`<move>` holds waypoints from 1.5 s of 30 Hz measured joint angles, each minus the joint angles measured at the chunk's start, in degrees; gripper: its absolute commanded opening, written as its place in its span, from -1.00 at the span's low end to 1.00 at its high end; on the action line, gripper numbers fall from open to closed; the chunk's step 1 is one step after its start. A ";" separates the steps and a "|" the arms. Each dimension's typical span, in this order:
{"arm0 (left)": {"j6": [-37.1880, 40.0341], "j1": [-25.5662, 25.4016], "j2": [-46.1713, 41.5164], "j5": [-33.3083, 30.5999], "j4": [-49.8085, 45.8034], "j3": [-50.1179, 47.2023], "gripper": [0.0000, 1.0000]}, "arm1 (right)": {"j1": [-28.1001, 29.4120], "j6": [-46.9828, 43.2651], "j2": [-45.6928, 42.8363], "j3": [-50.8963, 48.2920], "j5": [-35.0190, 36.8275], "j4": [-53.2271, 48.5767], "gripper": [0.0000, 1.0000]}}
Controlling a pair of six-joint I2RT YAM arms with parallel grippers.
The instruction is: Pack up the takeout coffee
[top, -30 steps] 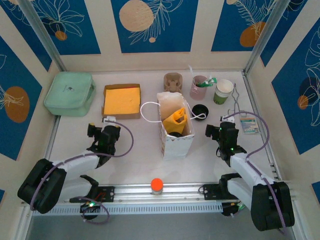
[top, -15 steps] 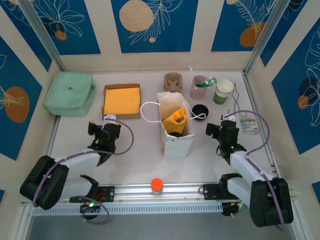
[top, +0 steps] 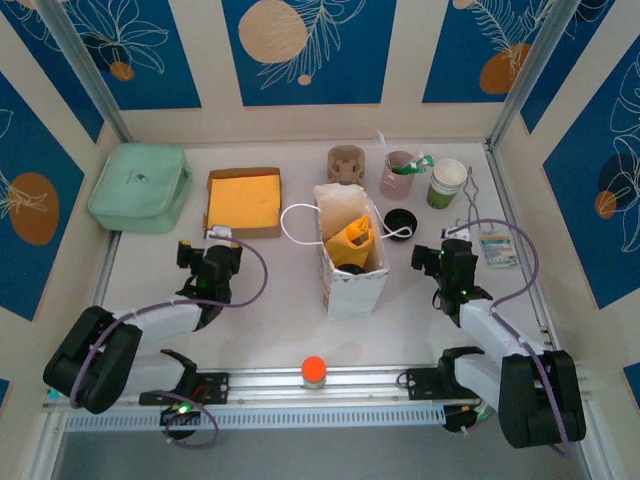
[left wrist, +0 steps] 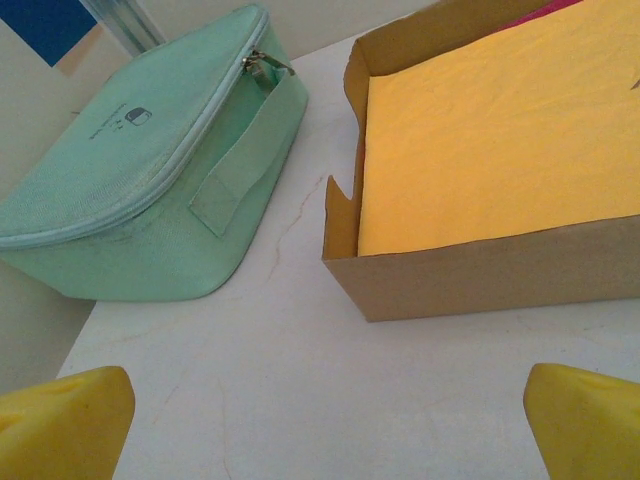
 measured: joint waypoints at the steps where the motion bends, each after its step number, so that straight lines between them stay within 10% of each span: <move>1: 0.02 0.07 0.11 0.02 0.37 0.00 0.99 | 0.00 0.00 0.20 0.02 0.00 0.02 0.98; 45: 1.77 3.96 2.93 2.32 11.52 -0.68 0.99 | -0.55 -0.46 8.33 3.63 -1.07 5.81 0.99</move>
